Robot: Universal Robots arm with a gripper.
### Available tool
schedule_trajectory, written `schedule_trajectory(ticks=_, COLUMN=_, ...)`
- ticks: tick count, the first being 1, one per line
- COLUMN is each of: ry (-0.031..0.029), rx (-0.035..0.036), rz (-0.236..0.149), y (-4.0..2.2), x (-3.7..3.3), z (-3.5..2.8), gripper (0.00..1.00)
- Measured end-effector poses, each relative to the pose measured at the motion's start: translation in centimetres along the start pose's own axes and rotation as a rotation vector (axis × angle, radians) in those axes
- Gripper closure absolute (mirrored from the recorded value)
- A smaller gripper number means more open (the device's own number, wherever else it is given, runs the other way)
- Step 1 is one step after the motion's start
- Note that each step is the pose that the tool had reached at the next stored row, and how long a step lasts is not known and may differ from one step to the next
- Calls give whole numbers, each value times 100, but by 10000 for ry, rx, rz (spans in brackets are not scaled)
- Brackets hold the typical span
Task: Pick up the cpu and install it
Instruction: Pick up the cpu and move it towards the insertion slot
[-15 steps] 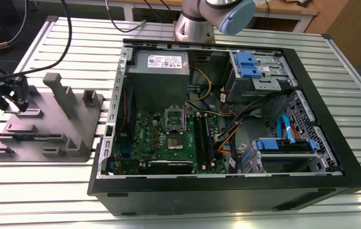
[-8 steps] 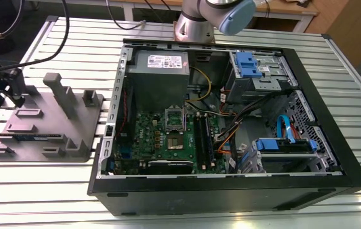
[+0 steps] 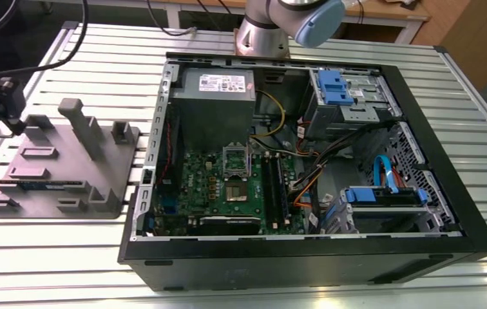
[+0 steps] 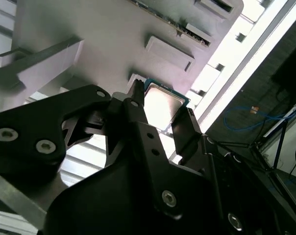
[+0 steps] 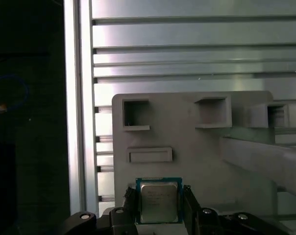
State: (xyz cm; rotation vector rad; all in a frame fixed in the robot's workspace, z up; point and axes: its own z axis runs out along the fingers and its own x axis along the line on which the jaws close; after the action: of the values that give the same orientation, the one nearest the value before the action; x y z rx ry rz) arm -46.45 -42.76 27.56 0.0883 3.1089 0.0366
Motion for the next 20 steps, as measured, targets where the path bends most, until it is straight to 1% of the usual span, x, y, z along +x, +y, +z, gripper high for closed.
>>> schedule_trajectory(ticks=6, ry=1, rx=-1, rz=0, y=4, x=-5, z=-179, gripper=53)
schedule_trajectory(ticks=7, ry=2, rx=-1, rz=0, y=5, x=-6, z=-196, gripper=53)
schedule_trajectory(ticks=15, ry=2, rx=0, rz=0, y=5, x=-6, z=-202, gripper=53)
schedule_trajectory(ticks=18, ry=0, rx=-1, rz=0, y=6, x=-7, z=-239, gripper=53)
schedule_trajectory(ticks=20, ry=0, rx=-1, rz=0, y=7, x=-9, z=-279, gripper=53)
